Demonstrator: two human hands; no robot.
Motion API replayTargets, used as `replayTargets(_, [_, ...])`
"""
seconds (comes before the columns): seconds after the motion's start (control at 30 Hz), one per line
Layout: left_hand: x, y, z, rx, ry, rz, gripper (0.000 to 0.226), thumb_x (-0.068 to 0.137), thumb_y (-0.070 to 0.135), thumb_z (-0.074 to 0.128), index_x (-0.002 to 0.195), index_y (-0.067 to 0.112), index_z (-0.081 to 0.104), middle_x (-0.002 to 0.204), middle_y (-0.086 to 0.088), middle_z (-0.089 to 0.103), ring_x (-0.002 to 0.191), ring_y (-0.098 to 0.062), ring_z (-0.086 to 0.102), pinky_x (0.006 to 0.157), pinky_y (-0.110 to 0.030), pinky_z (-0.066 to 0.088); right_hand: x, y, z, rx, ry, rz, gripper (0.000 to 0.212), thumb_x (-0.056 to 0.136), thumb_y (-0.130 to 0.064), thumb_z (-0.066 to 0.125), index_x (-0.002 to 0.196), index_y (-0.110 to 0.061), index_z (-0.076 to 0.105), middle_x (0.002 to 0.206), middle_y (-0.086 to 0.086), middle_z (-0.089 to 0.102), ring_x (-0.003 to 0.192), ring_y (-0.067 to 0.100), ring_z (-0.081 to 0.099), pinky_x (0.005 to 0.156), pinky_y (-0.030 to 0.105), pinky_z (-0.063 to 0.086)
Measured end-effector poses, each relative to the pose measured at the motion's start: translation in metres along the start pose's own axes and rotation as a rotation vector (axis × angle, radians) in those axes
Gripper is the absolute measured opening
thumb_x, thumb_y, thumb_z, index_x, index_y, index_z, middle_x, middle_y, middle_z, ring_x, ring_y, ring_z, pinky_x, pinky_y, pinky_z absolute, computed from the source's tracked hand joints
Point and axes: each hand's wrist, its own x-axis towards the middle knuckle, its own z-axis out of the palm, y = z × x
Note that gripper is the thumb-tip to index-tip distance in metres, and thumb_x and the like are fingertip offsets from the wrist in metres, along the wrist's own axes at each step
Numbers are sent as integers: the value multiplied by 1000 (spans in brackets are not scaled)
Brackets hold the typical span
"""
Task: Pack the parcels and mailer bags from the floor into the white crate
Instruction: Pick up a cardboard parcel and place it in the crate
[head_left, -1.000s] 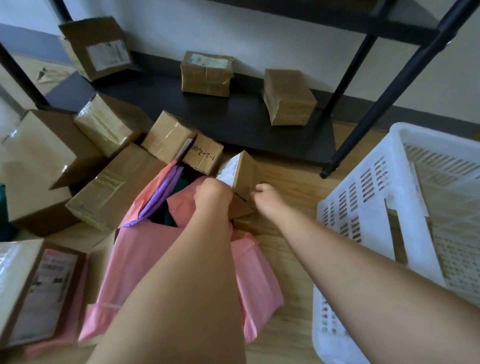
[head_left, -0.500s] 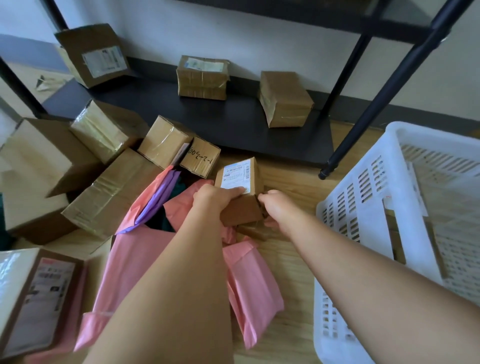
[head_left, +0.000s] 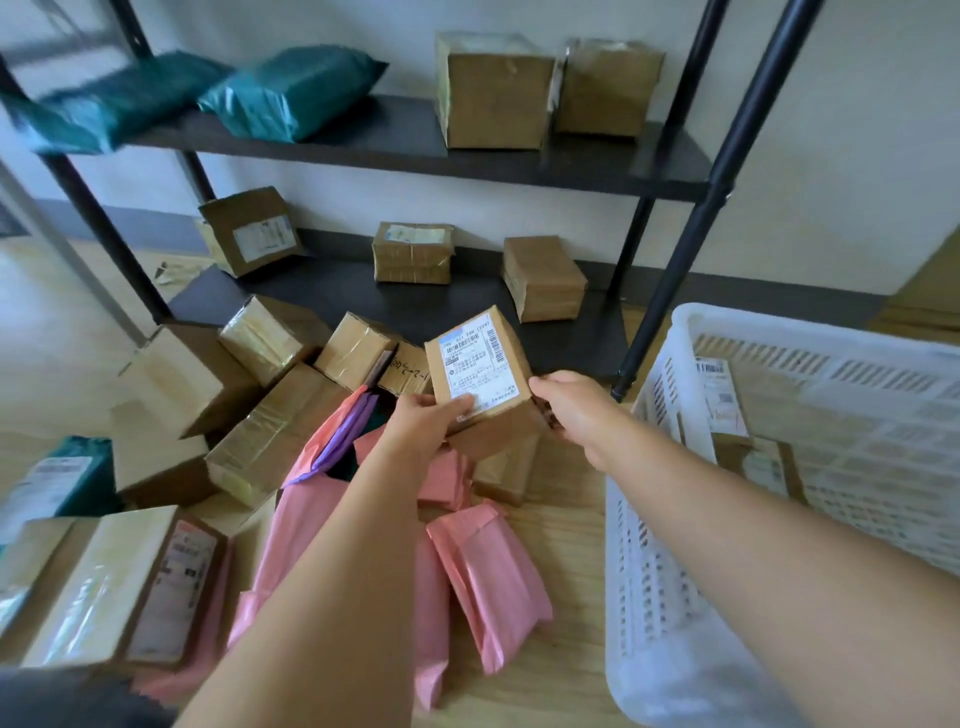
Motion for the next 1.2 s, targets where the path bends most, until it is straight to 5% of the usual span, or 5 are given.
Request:
replayTargets(0.37, [-107,49,15,138,-117,275,40,76,27,80,113,20,66,98,3,74,88,-14,71,75,-30,57,-92,-30,-77,49,-14,-242,29,90,-13,49,109,-29,65,103,-3,72,99,20,67,94,41,53])
replayTargets(0.6, [-160,66,69,166,-272,343,47,75,21,81,117,20,60,98,3,74,78,-9,73,69,-27,60,-132,-31,-156,-58,138,-300,32,96,-46,49,104,-18,62,100,0,70,95,19,65,86,39,53])
replayTargets(0.9, [-193,58,169,260,-369,334,46,86,31,69,126,14,54,107,0,70,92,-15,70,77,-32,60,-151,11,-249,-22,169,-189,37,97,-47,50,111,-15,62,96,-5,68,80,9,62,57,23,42])
replayTargets(1.07, [-185,40,215,485,-325,275,28,93,39,58,100,12,57,99,-2,66,93,-21,67,78,-32,58,-137,55,-274,-68,112,-71,39,98,-47,47,108,-15,67,97,6,74,88,26,71,74,36,56])
replayTargets(1.2, [-170,12,246,621,-333,223,34,91,32,60,110,4,63,100,-10,69,90,-27,69,82,-41,59,-117,98,-282,-86,58,13,37,101,-40,46,109,-11,68,100,10,73,90,29,69,81,40,56])
